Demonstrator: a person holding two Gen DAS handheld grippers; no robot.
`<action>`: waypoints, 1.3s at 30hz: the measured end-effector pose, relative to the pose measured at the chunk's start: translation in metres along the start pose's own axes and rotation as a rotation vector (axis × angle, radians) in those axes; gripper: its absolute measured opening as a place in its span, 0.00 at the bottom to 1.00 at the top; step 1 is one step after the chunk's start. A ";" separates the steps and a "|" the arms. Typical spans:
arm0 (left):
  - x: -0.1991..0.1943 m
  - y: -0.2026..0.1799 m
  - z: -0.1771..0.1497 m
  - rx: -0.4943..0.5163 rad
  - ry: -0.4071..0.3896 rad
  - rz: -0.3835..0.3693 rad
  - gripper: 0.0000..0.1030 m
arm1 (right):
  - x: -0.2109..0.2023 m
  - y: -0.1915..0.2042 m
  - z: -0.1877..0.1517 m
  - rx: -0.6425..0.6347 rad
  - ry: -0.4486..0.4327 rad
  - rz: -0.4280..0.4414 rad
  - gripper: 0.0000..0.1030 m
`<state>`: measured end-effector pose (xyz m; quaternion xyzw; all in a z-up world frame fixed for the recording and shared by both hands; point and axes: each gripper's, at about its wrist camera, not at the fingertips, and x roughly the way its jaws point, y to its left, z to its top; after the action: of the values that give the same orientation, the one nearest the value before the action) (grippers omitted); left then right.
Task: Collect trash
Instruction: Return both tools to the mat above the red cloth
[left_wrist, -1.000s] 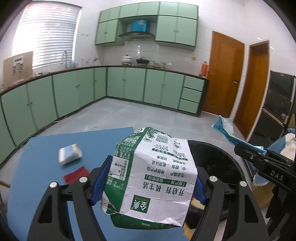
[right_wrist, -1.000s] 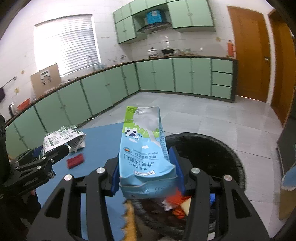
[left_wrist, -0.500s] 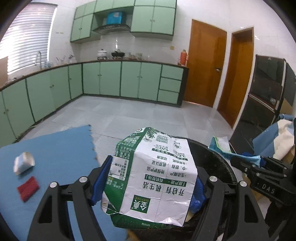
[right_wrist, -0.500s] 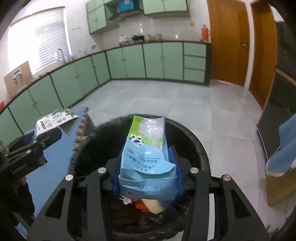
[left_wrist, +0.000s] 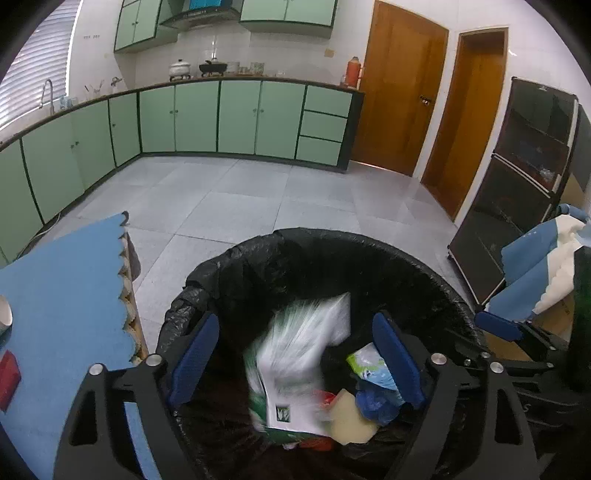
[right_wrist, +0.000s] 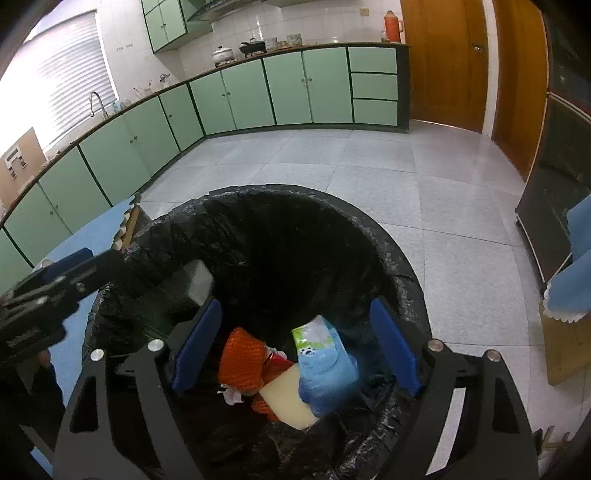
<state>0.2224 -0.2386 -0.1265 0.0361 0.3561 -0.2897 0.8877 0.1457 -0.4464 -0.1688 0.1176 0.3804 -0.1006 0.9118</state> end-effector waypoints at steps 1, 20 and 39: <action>-0.001 -0.002 0.000 0.004 -0.002 -0.003 0.83 | -0.001 -0.001 -0.001 0.001 -0.001 -0.005 0.80; -0.131 0.090 -0.019 -0.102 -0.173 0.185 0.84 | -0.060 0.100 -0.005 -0.146 -0.086 0.073 0.88; -0.220 0.277 -0.113 -0.290 -0.144 0.604 0.84 | -0.020 0.316 -0.027 -0.363 -0.041 0.358 0.88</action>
<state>0.1759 0.1288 -0.1060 -0.0073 0.3032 0.0383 0.9521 0.2001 -0.1362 -0.1290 0.0153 0.3469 0.1303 0.9287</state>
